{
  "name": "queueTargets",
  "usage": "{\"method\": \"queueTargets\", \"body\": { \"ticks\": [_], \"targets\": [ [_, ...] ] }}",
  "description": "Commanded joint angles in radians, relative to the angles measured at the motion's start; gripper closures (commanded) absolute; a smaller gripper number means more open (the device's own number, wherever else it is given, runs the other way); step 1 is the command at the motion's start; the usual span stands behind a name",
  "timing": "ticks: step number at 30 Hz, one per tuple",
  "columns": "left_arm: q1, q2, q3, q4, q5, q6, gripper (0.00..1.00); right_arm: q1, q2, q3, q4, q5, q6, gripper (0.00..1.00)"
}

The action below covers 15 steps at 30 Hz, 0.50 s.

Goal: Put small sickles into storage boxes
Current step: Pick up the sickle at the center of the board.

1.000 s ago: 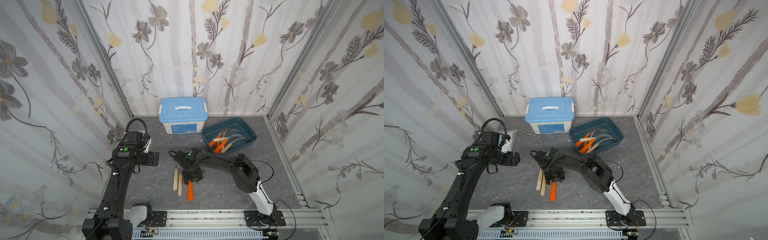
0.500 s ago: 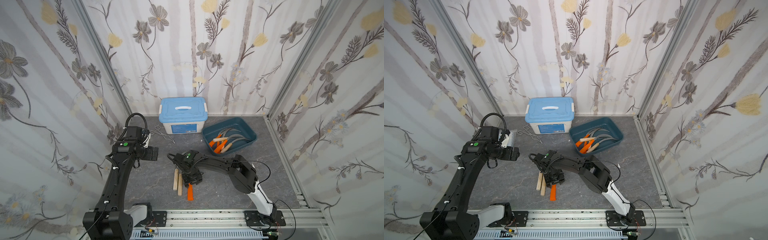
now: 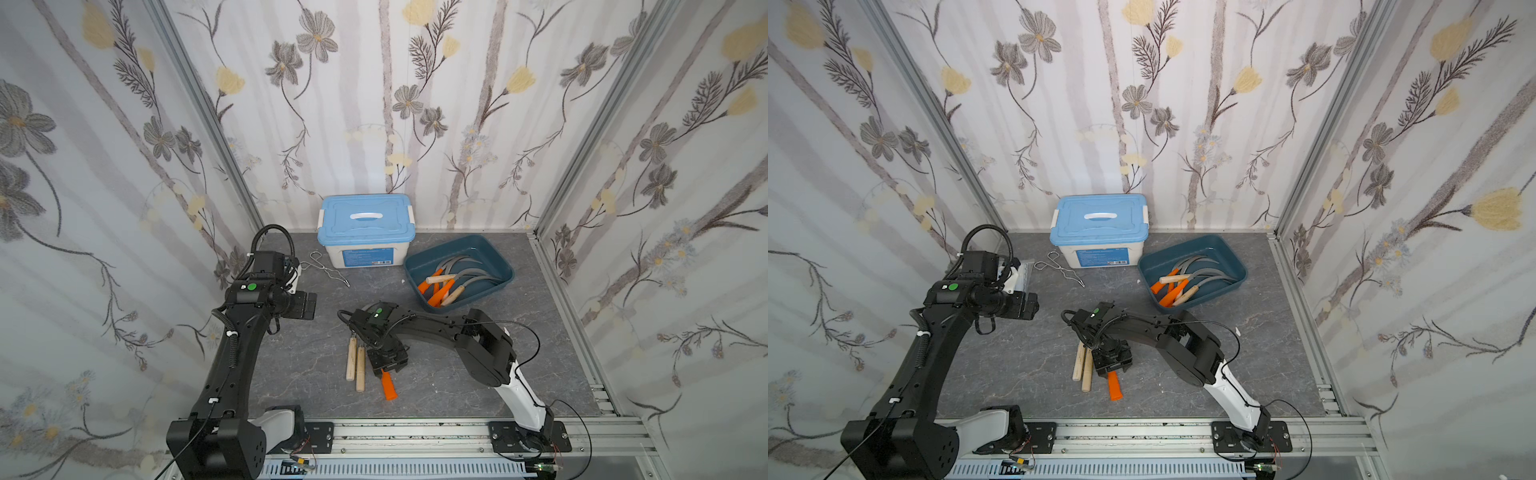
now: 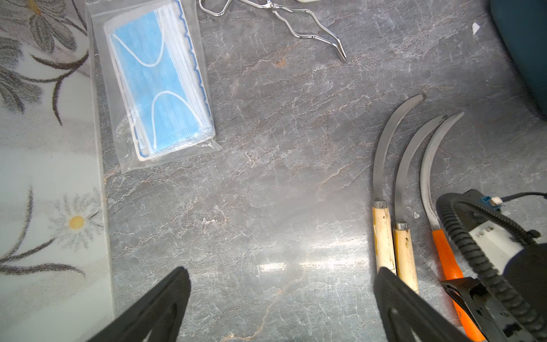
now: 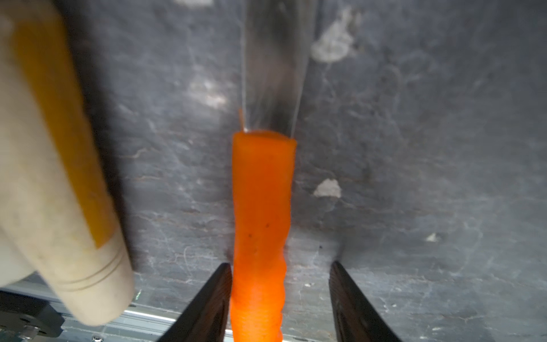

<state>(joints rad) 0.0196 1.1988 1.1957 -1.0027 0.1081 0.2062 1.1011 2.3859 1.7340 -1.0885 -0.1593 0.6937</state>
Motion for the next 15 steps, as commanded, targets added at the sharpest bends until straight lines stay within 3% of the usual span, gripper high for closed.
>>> {"method": "queueTargets", "body": {
  "ticks": [1, 15],
  "targets": [
    [0.000, 0.000, -0.001, 0.013, -0.006, 0.007, 0.00, -0.008, -0.020, -0.029, 0.013, 0.026, 0.017, 0.48],
    [0.000, 0.019, 0.008, 0.036, -0.002, -0.017, 0.00, -0.010, -0.036, -0.045, 0.015, 0.036, 0.027, 0.54]
  ]
}}
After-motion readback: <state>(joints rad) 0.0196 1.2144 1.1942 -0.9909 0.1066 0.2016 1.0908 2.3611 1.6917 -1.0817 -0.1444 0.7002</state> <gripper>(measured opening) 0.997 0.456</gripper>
